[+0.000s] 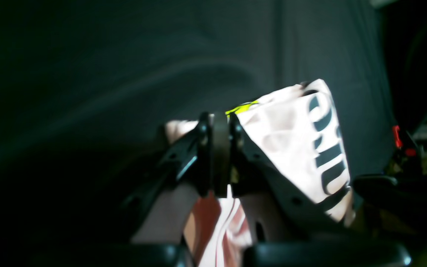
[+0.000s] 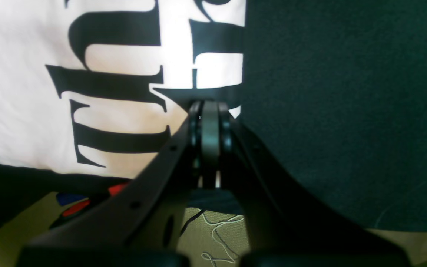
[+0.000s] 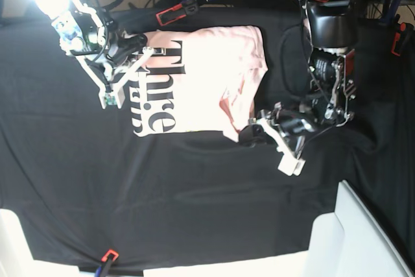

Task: Fold the T-shirt properly
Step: 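Grasp the shirt's hem corner with the left gripper and tug it outward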

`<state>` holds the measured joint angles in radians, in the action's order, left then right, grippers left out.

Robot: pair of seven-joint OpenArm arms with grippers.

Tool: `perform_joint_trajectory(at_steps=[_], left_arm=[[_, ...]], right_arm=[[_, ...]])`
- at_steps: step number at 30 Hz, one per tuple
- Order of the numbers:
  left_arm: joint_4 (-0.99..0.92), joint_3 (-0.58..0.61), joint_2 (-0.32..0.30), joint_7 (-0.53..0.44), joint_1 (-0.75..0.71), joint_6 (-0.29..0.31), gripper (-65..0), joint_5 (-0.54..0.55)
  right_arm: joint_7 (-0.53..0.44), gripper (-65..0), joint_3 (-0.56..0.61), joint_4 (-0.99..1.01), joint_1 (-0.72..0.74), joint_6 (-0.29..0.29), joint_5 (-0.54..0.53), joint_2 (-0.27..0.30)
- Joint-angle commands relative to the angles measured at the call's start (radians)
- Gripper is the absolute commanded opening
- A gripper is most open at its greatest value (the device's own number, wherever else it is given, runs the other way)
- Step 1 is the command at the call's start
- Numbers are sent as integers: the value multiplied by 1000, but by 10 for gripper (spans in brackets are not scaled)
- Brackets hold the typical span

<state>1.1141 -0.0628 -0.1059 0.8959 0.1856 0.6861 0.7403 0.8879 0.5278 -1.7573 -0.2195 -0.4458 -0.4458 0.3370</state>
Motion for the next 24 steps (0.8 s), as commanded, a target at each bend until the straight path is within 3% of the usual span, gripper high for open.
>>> perform_joint_trajectory(at_steps=[1,11,24], left_arm=[[16,5,-7,-36,18,12,-650,26],[-101,-6,-13,-103,41,12,-650,26],[-114,2,-15,-103,88,12,-650,26]], right_arm=[[-14,-650,-5,-16,7,0,-2,4],[-14,-650,-7,-14,9,0,-2,4],[-14,-650,-5,-13,10,0,-2,4]])
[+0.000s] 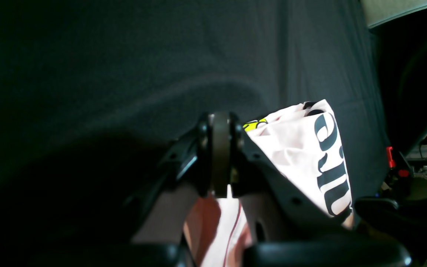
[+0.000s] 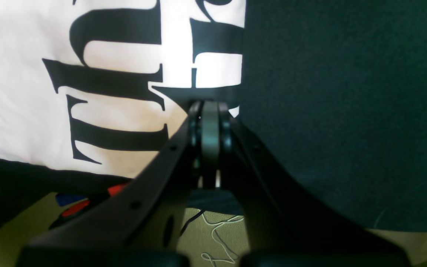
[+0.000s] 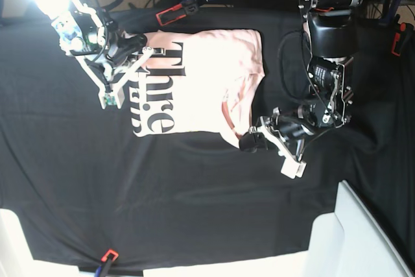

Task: Fold the T-shirt properly
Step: 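Grasp the shirt's hem corner with the left gripper and tug it outward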

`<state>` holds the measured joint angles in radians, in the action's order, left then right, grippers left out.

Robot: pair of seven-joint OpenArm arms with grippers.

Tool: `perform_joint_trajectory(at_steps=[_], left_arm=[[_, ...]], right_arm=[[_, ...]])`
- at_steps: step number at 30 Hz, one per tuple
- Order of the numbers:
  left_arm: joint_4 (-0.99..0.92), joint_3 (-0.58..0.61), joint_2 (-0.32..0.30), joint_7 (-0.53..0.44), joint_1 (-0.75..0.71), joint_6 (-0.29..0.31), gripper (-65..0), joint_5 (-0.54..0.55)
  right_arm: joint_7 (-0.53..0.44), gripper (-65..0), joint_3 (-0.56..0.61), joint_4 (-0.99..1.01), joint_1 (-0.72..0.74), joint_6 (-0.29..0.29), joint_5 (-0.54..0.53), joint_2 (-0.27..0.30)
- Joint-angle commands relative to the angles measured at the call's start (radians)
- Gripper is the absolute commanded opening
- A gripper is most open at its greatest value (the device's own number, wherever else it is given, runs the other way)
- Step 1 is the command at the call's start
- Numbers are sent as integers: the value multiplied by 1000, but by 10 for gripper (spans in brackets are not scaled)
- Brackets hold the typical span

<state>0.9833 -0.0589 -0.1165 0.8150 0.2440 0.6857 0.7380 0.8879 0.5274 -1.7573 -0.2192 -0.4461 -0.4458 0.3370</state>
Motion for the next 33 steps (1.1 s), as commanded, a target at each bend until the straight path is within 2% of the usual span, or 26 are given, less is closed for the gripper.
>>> perform_joint_trajectory(at_steps=[1,9,12,16,27,29,33], left_arm=[[16,-2,-4,-23,30,12,-650,25],[16,-12,36,-24,39,12,-650,-240],[16,-12,39,-24,39,12,-643,-272],[24,-15,38,-24,41,12,-596,-272],[33,-15,18,-19,77,12,-165,-269],[75,-15,21,-16,70,12,-121,-268],[187,-15,25,43,24,12,-111,-258]], right_arm=[[-14,-650,-5,-13,10,0,-2,4],[-14,-650,-5,-13,11,0,-2,3],[-14,-650,-5,-13,11,0,-2,3],[-14,-650,-5,-13,10,0,-2,3],[-14,-650,-5,-13,5,0,-2,3],[-13,-650,-5,-13,5,0,-2,3],[-13,-650,-5,-13,5,0,-2,4]])
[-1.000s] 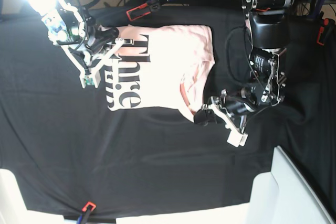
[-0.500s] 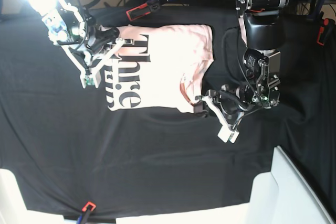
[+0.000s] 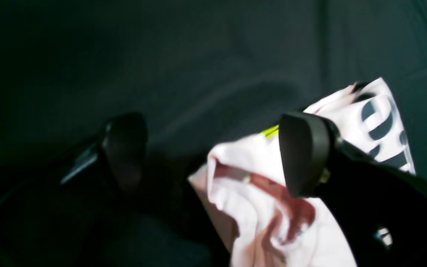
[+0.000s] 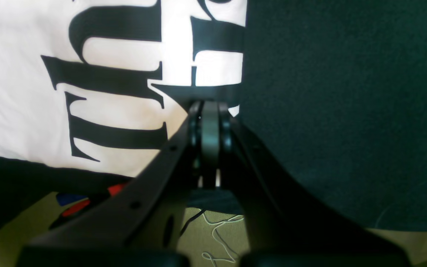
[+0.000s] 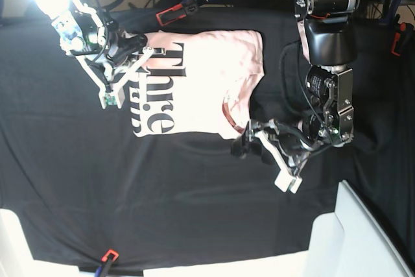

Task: Fold the T-shirt properly
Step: 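Grasp the shirt's hem corner with the left gripper and tug it outward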

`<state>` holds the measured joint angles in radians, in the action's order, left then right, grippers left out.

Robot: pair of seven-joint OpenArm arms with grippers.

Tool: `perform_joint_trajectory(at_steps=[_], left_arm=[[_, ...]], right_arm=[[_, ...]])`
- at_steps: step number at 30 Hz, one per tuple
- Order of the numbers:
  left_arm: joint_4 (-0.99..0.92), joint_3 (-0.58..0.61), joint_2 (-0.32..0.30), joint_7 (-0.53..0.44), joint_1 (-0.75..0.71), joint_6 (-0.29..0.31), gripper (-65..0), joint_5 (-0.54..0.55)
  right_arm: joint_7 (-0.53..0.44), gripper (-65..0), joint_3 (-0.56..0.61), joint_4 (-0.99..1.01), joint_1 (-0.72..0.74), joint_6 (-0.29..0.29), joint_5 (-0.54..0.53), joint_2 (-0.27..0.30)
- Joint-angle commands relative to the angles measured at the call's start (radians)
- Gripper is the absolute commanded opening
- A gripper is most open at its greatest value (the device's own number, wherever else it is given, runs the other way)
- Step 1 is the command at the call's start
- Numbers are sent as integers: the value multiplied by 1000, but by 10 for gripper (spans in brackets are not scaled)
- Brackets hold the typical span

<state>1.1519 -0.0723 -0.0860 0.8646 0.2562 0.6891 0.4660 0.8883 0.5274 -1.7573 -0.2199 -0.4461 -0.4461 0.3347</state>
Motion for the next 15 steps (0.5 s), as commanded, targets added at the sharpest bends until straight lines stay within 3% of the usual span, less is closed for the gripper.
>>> perform_joint_trajectory(at_steps=[1,7,15], left_arm=[[43,-4,-5,6,1,9,-111,37],[76,-129,-61,54,-94,9,-111,261],[79,-214,-188,48,-278,9,-113,280]], right_arm=[[-13,-650,-5,-13,6,0,-1,7],[-14,-650,-10,-13,10,0,-1,7],[-13,-650,-5,-19,12,0,-1,5]])
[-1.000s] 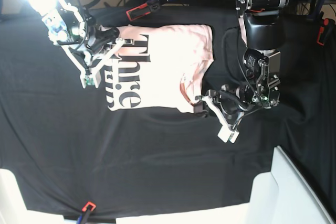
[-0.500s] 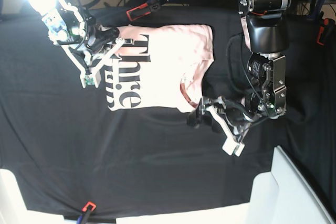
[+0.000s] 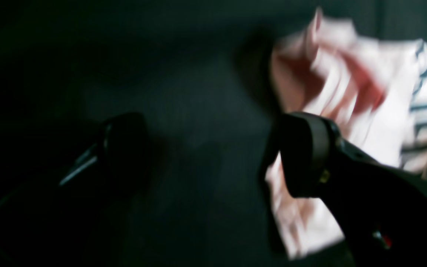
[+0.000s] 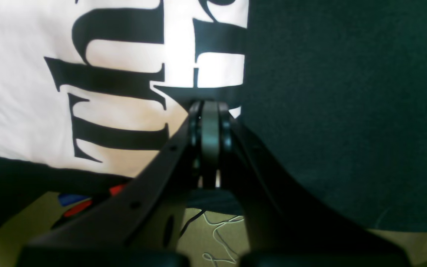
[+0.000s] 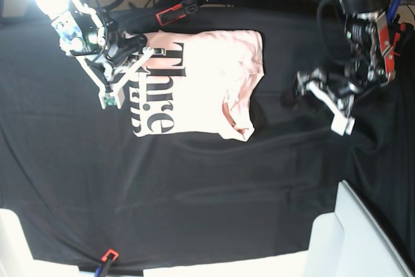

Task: Fold the T-shirt properly
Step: 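Grasp the shirt's hem corner with the left gripper and tug it outward, then grasp the printed shirt edge with the right gripper and smooth it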

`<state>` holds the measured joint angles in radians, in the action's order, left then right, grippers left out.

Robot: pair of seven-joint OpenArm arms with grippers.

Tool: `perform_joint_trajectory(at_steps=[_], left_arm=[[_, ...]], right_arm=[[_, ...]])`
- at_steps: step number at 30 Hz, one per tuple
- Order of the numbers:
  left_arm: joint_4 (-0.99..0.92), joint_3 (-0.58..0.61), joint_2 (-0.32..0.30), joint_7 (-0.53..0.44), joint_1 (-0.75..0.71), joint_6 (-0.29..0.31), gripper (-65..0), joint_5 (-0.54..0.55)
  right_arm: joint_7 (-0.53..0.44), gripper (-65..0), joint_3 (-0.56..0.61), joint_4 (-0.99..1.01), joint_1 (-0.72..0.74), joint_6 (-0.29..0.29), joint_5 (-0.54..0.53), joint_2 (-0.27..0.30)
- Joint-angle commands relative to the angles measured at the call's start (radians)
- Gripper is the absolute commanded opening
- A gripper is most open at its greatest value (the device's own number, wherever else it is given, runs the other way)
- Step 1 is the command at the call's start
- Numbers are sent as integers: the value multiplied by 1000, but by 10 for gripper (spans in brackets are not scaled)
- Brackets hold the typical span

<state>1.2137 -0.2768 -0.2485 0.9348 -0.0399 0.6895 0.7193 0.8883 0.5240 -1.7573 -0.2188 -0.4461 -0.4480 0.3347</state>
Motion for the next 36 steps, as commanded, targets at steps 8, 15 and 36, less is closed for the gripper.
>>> perform_joint_trajectory(at_steps=[8,15,36], left_arm=[[19,-126,-102,-63,-64,9,-114,4],[134,-134,-81,-75,-117,9,-114,-177],[188,-126,-56,-70,-119,9,-114,-185]], right_arm=[[-14,-650,5,-17,3,2,1,11],[-8,-650,12,-82,40,2,2,8],[50,-650,9,241,388,212,1,-150]])
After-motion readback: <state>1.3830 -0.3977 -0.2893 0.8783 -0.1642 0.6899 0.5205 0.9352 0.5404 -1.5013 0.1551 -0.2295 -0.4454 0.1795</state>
